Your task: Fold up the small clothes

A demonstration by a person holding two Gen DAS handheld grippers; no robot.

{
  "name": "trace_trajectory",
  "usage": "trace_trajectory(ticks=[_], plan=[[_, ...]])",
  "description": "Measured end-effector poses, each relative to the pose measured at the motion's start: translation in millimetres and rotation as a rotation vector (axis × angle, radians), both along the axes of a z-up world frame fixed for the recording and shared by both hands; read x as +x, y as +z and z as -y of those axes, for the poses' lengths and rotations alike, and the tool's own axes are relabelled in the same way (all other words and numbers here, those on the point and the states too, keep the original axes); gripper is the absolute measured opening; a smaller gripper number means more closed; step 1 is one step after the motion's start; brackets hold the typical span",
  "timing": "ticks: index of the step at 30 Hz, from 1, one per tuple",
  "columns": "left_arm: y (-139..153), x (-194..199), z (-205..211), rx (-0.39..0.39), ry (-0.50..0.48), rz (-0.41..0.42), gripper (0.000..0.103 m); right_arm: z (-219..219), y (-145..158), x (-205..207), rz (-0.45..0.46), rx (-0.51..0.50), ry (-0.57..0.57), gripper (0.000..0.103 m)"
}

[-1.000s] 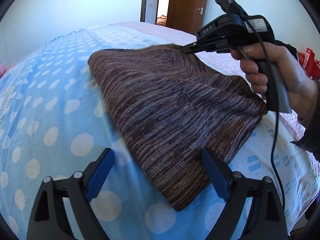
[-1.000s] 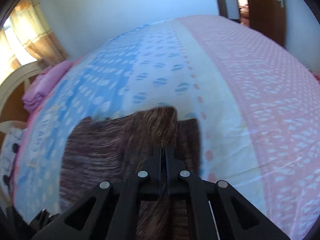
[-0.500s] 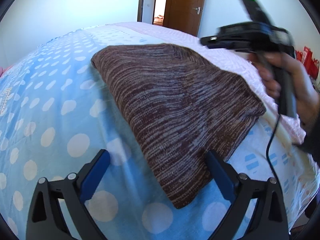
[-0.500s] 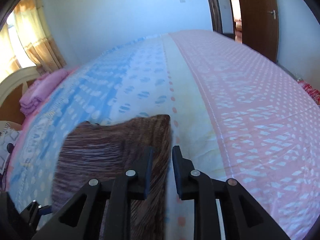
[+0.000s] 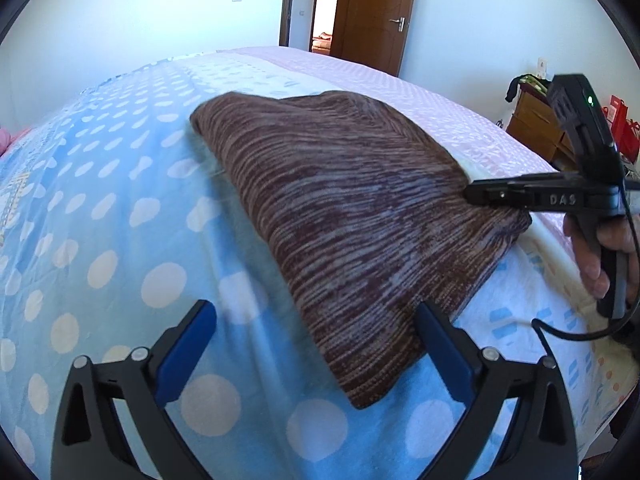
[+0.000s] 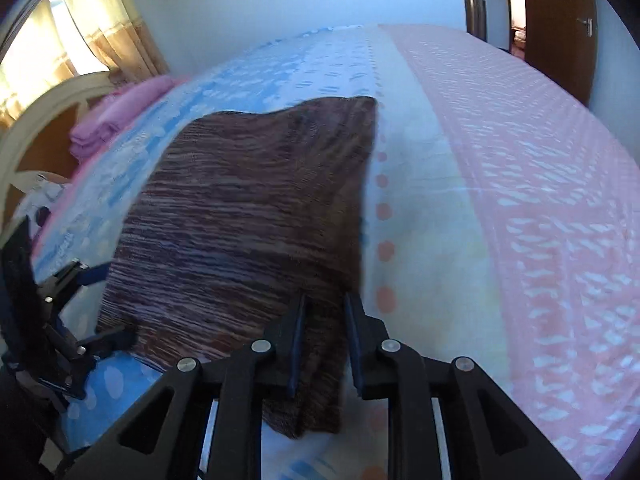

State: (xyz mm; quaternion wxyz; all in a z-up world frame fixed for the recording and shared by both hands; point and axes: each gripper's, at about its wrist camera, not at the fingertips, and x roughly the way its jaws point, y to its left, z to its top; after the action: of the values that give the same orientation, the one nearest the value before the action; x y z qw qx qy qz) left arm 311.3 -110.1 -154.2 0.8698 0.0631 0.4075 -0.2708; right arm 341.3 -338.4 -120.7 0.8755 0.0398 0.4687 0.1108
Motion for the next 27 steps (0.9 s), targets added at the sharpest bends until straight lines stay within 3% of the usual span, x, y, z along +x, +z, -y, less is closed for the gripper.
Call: trace_trajectory(ticks=[2, 5, 9, 14, 17, 19, 24, 27], plan=[[1, 0, -3, -0.022, 0.001, -0.007, 0.102, 0, 15, -2, 0.039, -0.018, -0.011, 0.025], [0, 1, -8, -0.046, 0.008, -0.016, 0.102, -20, 53, -1, 0.183, -0.116, 0.021, 0.025], [3, 1, -10, -0.071, 0.005, -0.011, 0.102, -74, 78, 38, 0.233, -0.149, 0.158, 0.025], [3, 5, -22, -0.122, 0.036, -0.02, 0.102, -152, 58, 86, 0.224, -0.208, 0.323, 0.025], [0, 8, -22, -0.123, 0.037, -0.036, 0.102, -190, 22, 119, 0.141, -0.313, 0.322, 0.025], [-1, 9, -19, -0.106, 0.033, -0.046, 0.102, -191, -3, 132, 0.063, -0.345, 0.307, 0.025], [0, 10, -22, -0.13, 0.033, -0.044, 0.103, -190, 2, 128, 0.084, -0.328, 0.287, 0.025], [2, 10, -28, -0.164, 0.042, -0.037, 0.103, -173, 26, 102, 0.148, -0.238, 0.28, 0.026]])
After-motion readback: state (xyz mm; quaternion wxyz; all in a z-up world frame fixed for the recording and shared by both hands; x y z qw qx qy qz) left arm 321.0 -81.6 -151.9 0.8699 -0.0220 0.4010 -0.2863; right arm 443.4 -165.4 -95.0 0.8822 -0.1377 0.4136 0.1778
